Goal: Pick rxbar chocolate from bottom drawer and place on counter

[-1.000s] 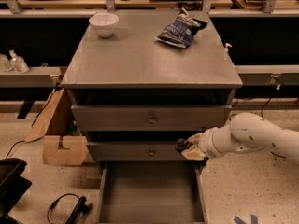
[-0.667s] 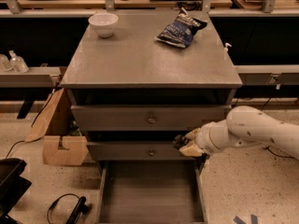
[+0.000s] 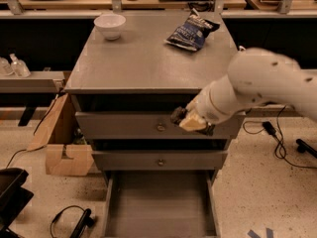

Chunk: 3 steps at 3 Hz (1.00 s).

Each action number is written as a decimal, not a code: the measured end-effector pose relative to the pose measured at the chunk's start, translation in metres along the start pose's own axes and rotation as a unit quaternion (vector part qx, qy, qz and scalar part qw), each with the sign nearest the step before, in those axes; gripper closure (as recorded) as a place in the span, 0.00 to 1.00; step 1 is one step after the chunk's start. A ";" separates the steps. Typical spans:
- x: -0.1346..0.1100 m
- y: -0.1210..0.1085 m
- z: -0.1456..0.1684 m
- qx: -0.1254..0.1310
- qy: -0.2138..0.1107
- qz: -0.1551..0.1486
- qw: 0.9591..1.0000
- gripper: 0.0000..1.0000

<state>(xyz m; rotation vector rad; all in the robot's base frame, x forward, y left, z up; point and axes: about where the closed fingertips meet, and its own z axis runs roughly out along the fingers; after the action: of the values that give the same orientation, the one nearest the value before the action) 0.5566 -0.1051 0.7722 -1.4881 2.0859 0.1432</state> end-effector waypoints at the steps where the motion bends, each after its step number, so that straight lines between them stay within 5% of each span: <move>1: -0.051 -0.026 -0.058 0.029 0.004 -0.019 0.999 1.00; 3: -0.088 -0.120 -0.128 0.091 -0.037 -0.015 0.995 1.00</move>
Offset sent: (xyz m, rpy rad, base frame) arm 0.0745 -0.0124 0.2187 0.0166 -0.2049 -0.0383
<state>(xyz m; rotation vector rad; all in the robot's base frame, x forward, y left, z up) 0.6347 -0.1278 0.9508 -1.3831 1.9603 -0.0031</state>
